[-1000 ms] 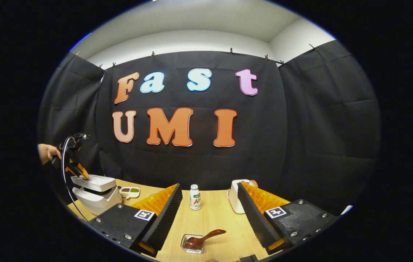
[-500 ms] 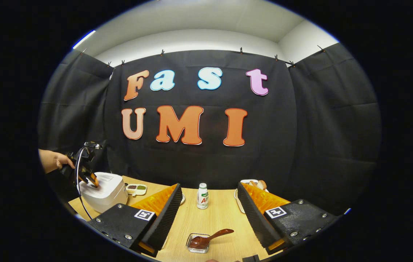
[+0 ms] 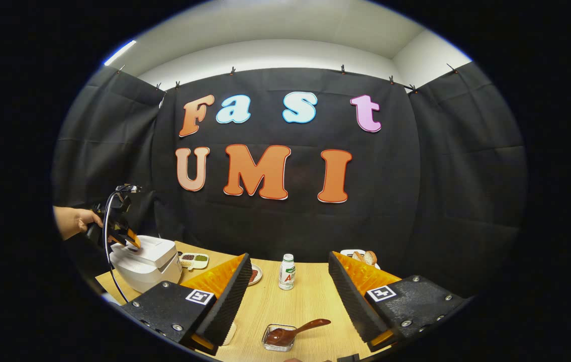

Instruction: Close the left gripper, press the button to open the rice cooker; take a wooden spoon from the chopstick holder with the right hand, scoop a spoonful of rice and pour it into the rice cooker, then put the wooden spoon back into the chopstick holder.

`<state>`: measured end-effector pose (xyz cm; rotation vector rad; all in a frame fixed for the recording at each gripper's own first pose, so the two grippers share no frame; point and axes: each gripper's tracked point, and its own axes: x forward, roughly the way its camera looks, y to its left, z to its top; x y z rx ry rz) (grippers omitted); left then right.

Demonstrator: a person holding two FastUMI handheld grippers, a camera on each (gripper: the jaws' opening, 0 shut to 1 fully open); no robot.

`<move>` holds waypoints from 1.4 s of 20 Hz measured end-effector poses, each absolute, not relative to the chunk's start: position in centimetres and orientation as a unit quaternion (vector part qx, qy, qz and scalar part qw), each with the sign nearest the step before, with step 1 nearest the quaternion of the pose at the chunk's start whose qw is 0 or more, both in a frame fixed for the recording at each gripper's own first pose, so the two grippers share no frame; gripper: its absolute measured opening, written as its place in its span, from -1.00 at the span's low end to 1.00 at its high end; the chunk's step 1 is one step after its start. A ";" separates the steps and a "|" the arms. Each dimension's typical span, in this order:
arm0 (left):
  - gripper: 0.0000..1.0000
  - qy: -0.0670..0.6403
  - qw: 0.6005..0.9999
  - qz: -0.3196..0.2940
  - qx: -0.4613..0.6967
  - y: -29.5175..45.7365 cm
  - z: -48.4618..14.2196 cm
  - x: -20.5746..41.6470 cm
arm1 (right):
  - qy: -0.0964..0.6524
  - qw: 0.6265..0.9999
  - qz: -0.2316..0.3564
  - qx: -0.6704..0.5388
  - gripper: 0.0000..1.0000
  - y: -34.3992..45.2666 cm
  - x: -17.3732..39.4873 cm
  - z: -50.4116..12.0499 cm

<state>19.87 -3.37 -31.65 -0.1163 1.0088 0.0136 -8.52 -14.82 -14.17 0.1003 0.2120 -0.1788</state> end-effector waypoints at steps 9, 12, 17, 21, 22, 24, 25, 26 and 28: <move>1.00 0.492 0.869 -0.007 -0.048 -4.9 -32.4 19.3 | 0.105 0.990 -0.084 0.038 0.91 -14.4 -7.8 -14.3; 1.00 0.424 0.904 -0.003 -0.053 -4.3 -28.7 19.4 | 0.098 0.991 -0.086 0.038 0.91 -14.3 -7.1 -13.7; 1.00 0.259 0.965 -0.020 -0.025 -5.5 -19.0 17.3 | 0.074 0.994 -0.071 0.045 0.90 -11.9 -4.1 -12.5; 1.00 0.143 0.989 -0.019 -0.017 -5.7 -12.9 13.2 | 0.061 0.995 -0.047 0.056 0.90 -9.1 -1.5 -11.9; 0.84 0.126 0.992 -0.023 -0.021 -6.1 -11.7 12.2 | 0.058 0.996 -0.038 0.064 0.90 -8.3 -0.7 -11.7; 1.00 0.091 0.995 -0.022 -0.020 -6.7 -10.5 10.3 | 0.053 0.996 -0.021 0.071 0.90 -6.8 0.8 -11.2; 0.93 0.072 0.997 -0.018 -0.015 -7.4 -9.3 9.7 | 0.049 0.996 -0.016 0.071 0.90 -6.4 1.4 -10.8; 0.83 0.054 0.998 -0.013 -0.011 -7.3 -8.2 9.0 | 0.045 0.996 -0.014 0.072 0.90 -6.0 2.0 -10.4; 1.00 0.020 1.000 -0.012 -0.004 -7.9 -6.3 7.6 | 0.033 0.996 -0.007 0.080 0.90 -5.0 2.9 -9.3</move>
